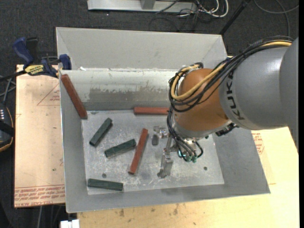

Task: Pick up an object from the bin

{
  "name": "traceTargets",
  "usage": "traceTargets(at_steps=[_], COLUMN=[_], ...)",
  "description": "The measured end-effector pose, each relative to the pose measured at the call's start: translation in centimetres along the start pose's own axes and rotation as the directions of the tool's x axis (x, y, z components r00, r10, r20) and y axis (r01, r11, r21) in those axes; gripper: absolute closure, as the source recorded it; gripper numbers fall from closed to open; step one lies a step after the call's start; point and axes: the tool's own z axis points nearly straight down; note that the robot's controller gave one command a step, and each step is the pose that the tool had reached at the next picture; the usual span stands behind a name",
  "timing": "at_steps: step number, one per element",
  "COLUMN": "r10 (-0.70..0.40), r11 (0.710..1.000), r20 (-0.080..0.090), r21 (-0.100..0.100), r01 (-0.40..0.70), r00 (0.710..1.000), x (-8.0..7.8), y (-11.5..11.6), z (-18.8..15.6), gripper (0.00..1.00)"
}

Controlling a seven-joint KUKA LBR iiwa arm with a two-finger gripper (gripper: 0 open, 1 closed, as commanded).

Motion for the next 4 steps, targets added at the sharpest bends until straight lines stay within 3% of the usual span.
traceTargets(at_steps=[1, 2, 3, 4], r10=[0.002, -0.062, -0.257, -0.257], r11=[1.000, 0.998, 0.966, 0.966], r20=[0.007, 0.015, 0.019, 0.019], r21=[-0.001, 0.001, -0.001, -0.001], r01=[-0.002, 0.062, 0.257, 0.257], r00=[1.000, 0.998, 0.966, 0.966], x=[-0.2, -2.4, -1.8, -1.8], y=[0.0, 2.1, 9.2, 9.2], z=[-0.4, 2.3, 6.1, 6.1], gripper=[0.00, 0.00, 1.00, 1.00])
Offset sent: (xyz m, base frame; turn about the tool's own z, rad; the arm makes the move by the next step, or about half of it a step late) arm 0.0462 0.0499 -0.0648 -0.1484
